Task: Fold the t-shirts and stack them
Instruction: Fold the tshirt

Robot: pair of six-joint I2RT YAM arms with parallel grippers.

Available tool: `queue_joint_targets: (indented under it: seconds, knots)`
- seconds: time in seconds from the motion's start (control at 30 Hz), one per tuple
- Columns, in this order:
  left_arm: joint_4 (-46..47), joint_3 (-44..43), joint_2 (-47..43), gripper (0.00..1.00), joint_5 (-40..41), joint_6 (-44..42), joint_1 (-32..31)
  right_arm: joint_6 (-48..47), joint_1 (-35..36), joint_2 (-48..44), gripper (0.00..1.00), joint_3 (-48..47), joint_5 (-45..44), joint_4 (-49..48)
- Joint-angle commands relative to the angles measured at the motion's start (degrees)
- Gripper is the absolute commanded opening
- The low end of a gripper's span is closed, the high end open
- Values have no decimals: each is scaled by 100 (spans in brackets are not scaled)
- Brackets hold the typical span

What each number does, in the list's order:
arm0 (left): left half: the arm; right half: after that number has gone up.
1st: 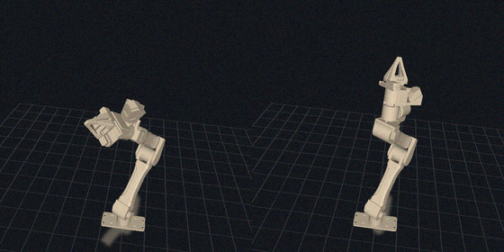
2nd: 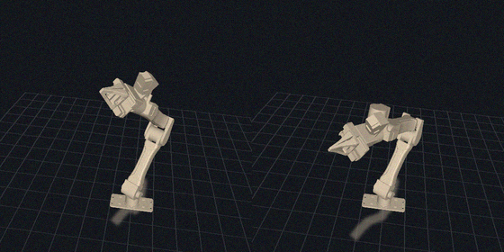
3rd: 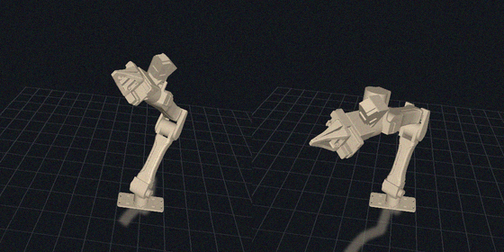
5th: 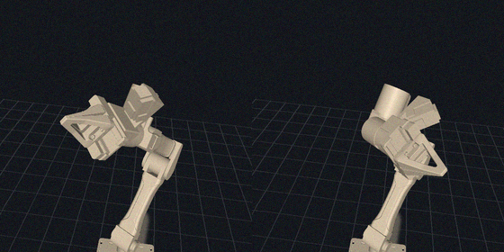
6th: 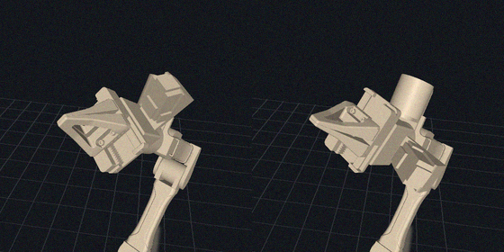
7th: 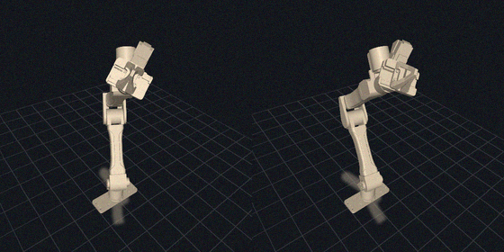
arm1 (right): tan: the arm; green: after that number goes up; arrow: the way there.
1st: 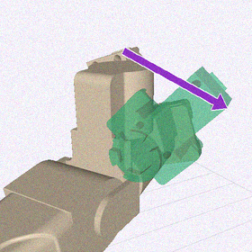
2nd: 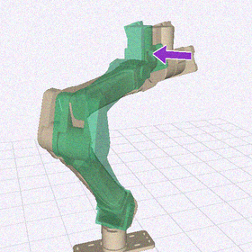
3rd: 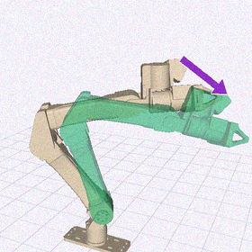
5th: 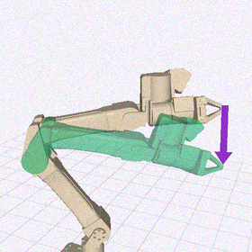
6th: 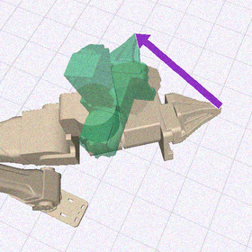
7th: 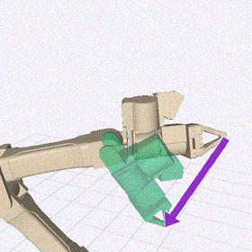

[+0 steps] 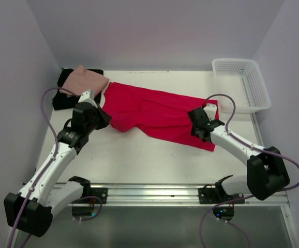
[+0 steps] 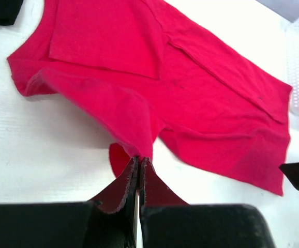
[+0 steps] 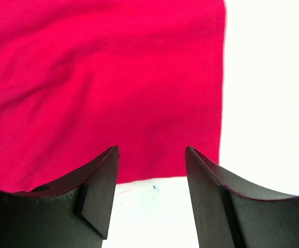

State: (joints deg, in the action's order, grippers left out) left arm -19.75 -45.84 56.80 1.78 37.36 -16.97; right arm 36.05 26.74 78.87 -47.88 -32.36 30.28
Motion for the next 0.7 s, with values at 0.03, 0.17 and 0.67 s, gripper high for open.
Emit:
queue_joint_targets:
  seconds: [0.03, 0.17, 0.67]
  knots:
    - [-740, 76, -695, 0, -415, 219, -25, 675, 15, -626, 59, 261, -456, 311]
    - [-1118, 146, -1135, 0, -468, 263, -25, 920, 15, -803, 58, 551, -263, 268]
    - [-2471, -459, -2243, 0, -258, 482, -25, 1598, -178, -1145, 56, 1211, -165, 250]
